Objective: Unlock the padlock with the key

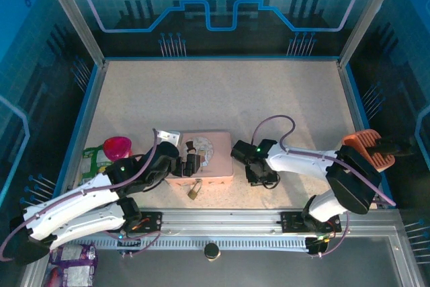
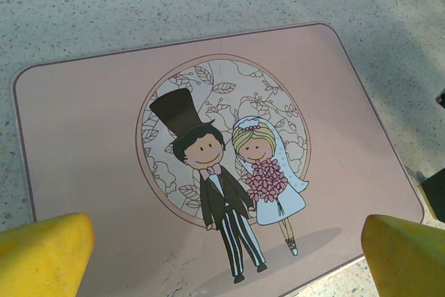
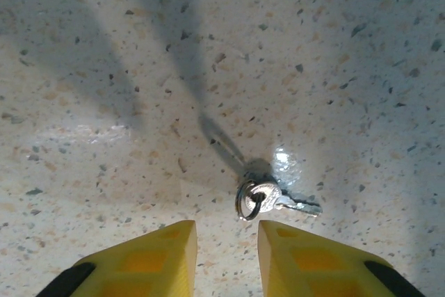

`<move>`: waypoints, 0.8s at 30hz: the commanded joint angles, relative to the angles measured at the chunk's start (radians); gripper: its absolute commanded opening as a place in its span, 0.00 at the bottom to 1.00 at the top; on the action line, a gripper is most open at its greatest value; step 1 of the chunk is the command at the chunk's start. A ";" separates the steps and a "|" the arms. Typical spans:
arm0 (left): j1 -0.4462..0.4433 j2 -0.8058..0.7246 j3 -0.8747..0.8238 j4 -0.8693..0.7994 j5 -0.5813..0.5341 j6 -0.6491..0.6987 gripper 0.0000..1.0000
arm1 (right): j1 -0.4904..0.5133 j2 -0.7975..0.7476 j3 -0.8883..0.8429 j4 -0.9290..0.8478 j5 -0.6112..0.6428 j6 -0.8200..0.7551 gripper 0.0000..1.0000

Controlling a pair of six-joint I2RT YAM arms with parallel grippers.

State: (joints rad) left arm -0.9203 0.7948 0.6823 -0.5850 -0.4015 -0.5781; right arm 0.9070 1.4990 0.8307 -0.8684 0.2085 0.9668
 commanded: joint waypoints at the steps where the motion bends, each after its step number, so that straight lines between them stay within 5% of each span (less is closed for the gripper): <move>1: -0.005 -0.018 -0.018 0.011 -0.022 -0.008 0.99 | -0.012 0.033 0.035 -0.059 0.039 -0.027 0.28; 17: -0.003 -0.019 -0.013 0.021 -0.037 -0.006 0.99 | -0.019 0.144 0.073 -0.067 0.073 -0.059 0.13; 24: -0.004 -0.025 -0.005 0.031 -0.042 0.007 0.99 | -0.019 0.034 0.074 -0.072 0.103 -0.047 0.00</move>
State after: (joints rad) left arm -0.9203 0.7822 0.6704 -0.5762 -0.4160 -0.5777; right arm 0.8955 1.6032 0.8875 -0.9081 0.2813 0.9119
